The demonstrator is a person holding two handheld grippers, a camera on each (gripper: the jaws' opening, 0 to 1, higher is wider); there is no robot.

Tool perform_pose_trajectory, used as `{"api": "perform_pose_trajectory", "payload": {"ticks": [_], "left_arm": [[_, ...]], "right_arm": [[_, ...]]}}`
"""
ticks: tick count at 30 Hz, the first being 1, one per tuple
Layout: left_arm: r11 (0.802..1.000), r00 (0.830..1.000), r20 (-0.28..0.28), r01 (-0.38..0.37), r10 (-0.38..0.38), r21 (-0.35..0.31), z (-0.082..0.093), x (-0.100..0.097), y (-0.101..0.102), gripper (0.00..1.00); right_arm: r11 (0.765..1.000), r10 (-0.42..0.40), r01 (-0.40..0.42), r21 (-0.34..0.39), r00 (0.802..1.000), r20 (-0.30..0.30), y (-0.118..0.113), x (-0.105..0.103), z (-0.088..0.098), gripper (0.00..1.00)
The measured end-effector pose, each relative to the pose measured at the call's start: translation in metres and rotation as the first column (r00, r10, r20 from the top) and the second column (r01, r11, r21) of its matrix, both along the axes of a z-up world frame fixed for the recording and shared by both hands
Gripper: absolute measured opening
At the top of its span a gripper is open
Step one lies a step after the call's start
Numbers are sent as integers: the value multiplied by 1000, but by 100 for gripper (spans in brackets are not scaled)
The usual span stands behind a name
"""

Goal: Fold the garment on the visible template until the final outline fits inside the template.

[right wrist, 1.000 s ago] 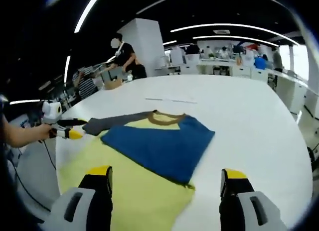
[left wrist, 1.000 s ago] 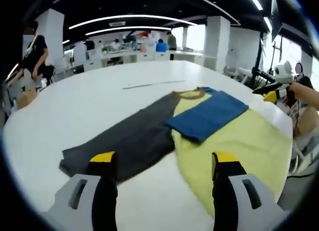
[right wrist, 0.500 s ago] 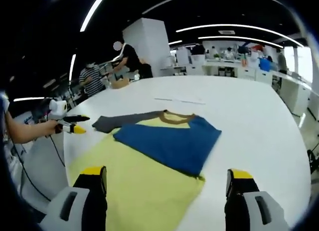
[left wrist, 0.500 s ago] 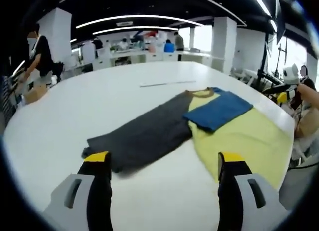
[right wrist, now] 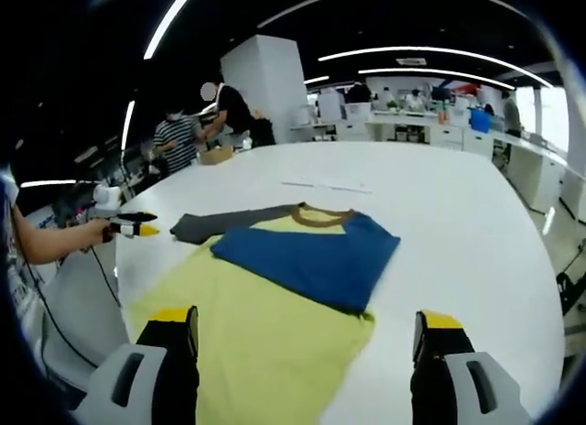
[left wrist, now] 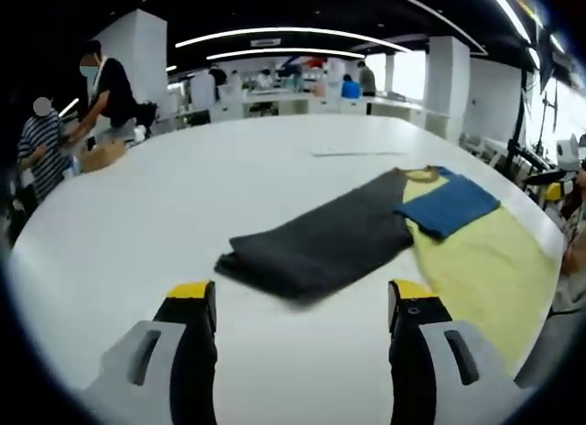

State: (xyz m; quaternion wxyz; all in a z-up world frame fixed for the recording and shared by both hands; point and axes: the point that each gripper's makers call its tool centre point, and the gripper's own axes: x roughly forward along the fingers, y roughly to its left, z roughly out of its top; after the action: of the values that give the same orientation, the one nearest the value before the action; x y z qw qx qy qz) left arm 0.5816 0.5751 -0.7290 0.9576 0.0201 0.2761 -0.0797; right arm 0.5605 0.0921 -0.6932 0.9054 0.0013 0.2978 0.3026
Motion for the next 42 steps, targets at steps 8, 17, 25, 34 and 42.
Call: {"api": "perform_pose_trajectory", "payload": {"ticks": [8, 17, 25, 34, 42], "left_arm": [[997, 997, 21, -69, 69, 20, -4, 11, 22, 58], [987, 988, -2, -154, 155, 53, -8, 18, 31, 43], [979, 980, -44, -191, 194, 70, -23, 29, 40, 36], [978, 976, -84, -196, 202, 75, -35, 37, 36, 29], [986, 980, -109, -162, 166, 42, -43, 43, 26, 20]], "right_arm": [[1000, 27, -27, -5, 1000, 7, 5, -14, 3, 98], [999, 53, -53, -4, 998, 29, 6, -23, 4, 99], [1000, 30, -30, 0, 999, 33, 3, -25, 5, 99], [1000, 8, -8, -7, 1000, 30, -4, -27, 3, 99], [1000, -14, 14, -14, 1000, 14, -11, -30, -3, 98]]}}
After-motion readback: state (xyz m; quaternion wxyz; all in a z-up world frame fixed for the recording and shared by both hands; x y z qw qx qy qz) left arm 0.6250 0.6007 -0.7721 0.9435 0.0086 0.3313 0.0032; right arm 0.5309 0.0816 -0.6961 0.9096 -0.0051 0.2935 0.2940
